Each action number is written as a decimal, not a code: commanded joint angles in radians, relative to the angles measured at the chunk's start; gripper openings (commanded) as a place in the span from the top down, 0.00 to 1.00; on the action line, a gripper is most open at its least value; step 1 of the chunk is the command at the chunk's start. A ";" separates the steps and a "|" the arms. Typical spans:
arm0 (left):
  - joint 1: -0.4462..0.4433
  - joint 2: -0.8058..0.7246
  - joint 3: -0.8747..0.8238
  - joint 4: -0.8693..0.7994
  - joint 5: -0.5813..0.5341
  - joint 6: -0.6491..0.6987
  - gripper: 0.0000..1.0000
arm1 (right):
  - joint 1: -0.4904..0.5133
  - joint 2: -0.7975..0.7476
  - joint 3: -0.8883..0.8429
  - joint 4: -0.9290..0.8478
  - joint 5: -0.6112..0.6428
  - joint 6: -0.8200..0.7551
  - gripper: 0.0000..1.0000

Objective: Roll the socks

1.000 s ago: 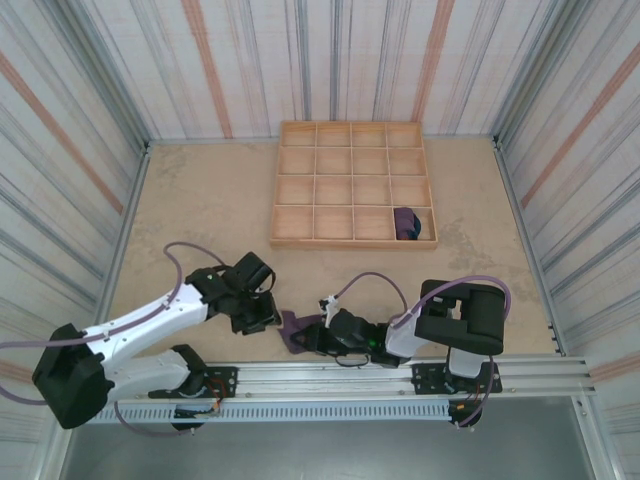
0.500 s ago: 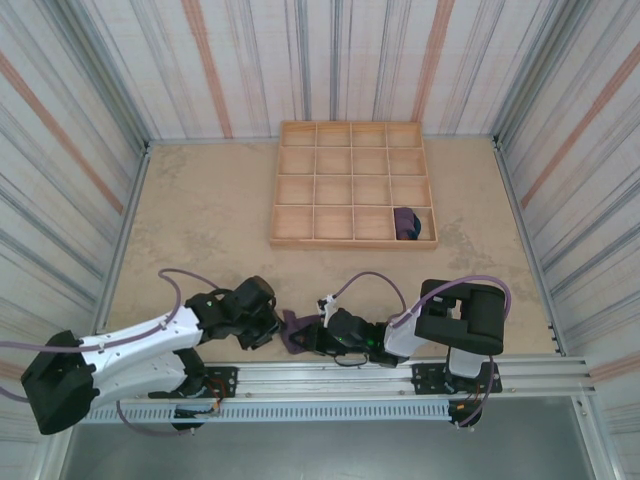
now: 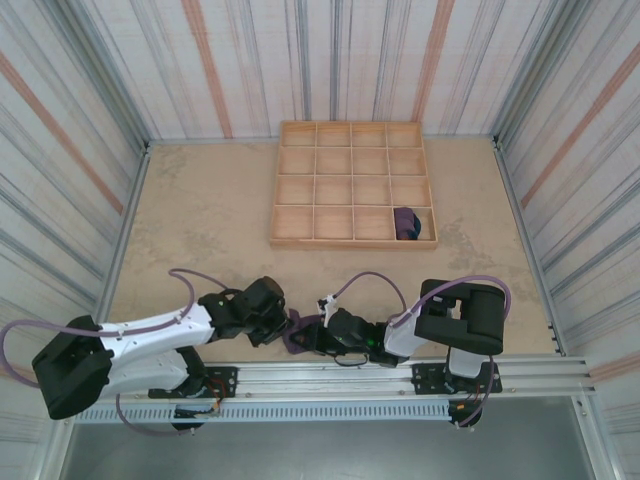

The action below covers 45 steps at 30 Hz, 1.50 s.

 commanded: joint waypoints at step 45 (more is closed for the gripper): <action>0.122 0.051 0.009 0.094 -0.105 -0.010 1.00 | -0.567 -0.243 0.312 -1.089 -0.370 -0.774 0.39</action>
